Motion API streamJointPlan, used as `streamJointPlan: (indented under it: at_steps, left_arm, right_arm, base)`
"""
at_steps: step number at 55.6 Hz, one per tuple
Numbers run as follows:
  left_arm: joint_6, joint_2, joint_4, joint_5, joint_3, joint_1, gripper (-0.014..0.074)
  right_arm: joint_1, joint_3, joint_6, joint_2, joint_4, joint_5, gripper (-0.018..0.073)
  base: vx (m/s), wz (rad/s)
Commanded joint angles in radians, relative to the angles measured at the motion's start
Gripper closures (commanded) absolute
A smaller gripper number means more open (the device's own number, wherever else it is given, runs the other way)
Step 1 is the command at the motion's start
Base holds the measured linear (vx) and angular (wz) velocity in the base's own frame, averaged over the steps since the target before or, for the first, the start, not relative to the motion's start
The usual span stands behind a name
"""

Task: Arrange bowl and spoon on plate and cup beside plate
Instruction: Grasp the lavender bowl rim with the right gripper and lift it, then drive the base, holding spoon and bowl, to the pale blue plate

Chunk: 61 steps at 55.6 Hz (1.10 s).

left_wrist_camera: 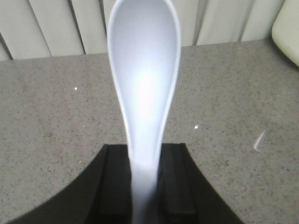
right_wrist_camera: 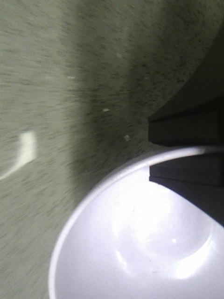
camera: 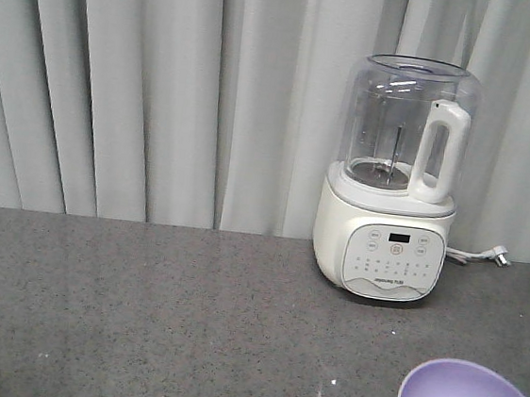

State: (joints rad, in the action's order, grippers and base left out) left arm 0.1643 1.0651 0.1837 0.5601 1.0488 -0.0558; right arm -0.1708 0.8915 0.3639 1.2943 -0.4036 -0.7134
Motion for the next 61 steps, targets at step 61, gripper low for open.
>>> streamJointPlan:
  at_steps: [61]
  left_arm:
    - [0.097, -0.765, 0.070, -0.172, -0.471, -0.091, 0.0596]
  right_arm:
    - [0.234, -0.220, 0.279, -0.839, -0.133, 0.328, 0.0568]
  base:
    - [0.00, 0.00]
